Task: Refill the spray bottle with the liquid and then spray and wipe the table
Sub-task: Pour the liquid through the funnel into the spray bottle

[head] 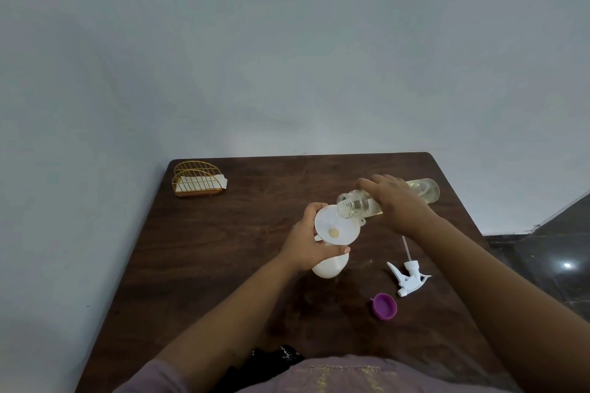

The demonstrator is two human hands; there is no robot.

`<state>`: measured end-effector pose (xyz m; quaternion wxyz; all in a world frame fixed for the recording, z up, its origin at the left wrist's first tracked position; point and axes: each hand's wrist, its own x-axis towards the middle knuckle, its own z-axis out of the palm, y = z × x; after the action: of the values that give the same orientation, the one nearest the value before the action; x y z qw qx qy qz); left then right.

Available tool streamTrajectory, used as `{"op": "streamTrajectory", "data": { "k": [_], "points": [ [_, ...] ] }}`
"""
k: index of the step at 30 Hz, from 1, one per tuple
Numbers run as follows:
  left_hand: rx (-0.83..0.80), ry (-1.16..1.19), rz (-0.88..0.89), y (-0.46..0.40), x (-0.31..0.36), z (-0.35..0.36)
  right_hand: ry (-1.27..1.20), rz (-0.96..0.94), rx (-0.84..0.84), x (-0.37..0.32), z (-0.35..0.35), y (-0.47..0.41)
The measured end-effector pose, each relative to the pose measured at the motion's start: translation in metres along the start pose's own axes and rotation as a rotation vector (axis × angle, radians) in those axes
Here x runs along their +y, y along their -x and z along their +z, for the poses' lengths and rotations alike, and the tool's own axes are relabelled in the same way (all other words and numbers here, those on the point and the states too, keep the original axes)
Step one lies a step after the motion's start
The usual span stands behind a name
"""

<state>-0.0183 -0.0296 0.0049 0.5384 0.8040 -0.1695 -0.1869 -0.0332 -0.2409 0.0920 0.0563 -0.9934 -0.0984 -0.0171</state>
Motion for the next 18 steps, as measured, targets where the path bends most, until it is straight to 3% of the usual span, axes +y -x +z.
{"op": "streamTrajectory", "data": {
  "k": [18],
  "points": [
    [0.004, 0.012, 0.014, -0.0002, -0.0016, 0.0003, 0.011, 0.003, 0.005, 0.0030, 0.0015, 0.0013]
  ]
}}
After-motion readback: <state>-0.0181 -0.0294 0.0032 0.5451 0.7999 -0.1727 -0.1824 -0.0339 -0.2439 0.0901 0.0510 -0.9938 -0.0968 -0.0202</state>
